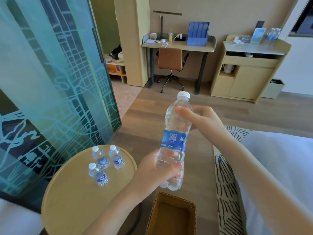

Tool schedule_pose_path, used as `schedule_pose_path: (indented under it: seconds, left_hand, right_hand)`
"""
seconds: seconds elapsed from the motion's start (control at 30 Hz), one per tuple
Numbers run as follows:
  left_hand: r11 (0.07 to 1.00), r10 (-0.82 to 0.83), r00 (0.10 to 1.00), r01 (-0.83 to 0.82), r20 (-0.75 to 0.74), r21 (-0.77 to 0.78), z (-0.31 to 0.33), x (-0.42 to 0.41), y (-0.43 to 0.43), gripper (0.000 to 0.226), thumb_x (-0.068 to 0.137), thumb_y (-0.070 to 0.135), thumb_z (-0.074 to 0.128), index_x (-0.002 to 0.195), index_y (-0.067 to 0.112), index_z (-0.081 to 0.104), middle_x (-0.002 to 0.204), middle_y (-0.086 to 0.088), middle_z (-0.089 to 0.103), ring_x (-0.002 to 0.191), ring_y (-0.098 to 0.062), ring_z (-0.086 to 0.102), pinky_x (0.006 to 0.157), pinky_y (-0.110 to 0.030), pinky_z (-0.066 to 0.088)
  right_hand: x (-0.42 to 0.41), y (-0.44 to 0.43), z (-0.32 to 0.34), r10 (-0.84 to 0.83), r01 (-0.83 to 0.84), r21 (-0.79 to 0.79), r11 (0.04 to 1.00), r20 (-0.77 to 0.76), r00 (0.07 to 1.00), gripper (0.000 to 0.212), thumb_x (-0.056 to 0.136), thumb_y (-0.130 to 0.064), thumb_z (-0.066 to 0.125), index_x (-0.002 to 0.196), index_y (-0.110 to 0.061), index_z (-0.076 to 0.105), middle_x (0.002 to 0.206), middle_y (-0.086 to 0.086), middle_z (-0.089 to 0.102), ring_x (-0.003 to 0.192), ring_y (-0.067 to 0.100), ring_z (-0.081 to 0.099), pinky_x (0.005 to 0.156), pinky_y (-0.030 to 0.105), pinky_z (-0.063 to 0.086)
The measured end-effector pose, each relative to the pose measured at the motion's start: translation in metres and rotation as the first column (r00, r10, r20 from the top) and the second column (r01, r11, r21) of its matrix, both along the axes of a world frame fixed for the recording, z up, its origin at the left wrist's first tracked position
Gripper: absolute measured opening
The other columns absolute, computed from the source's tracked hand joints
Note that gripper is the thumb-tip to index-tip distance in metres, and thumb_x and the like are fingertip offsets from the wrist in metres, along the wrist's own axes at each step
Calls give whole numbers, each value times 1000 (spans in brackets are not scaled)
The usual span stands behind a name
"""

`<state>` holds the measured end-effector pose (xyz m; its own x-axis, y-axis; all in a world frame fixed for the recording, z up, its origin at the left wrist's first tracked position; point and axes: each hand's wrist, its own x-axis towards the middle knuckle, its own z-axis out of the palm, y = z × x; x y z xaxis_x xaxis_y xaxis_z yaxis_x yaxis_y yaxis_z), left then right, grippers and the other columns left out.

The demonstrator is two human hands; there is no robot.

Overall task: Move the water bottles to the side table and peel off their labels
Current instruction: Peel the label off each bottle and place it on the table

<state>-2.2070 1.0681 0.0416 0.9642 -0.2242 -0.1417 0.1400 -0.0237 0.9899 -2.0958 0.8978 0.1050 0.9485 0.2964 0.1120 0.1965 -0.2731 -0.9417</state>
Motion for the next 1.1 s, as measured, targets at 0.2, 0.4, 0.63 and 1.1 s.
schedule_pose_path:
  seconds: [0.2,0.4,0.63,1.1]
  left_hand:
    - [977,-88,996,92,25,-194,6,1,12,31,77,44,65,104,30,73,101,-9,74,92,-30,70,82,-45,55]
    - [958,-142,990,139,5,-253,4,-4,12,48,74,53,77,111,24,71,102,-11,74,90,-25,73,75,-33,58]
    - [934,-219,976,202,-24,-295,-9,-5,13,65,82,56,72,128,12,60,112,-15,71,93,-34,72,81,-41,58]
    - [957,114,991,-128,69,261,-22,-1,0,43,61,59,77,98,40,68,91,21,75,87,3,70,69,-18,51]
  right_hand:
    - [0,-6,-11,172,-120,212,970,-244,954,52,75,-69,62,111,-33,75,111,4,77,104,25,73,100,49,51]
    - [-4,6,-19,463,-248,554,795,-291,837,80,66,-61,84,128,-13,65,129,18,61,128,41,55,110,60,41]
    - [-9,10,-25,307,-105,489,866,-354,883,62,75,-46,78,116,-2,66,102,14,70,89,26,70,78,40,58]
    - [-13,23,-31,-213,285,229,931,-297,931,42,75,-31,86,93,4,73,73,8,72,65,14,71,63,28,60]
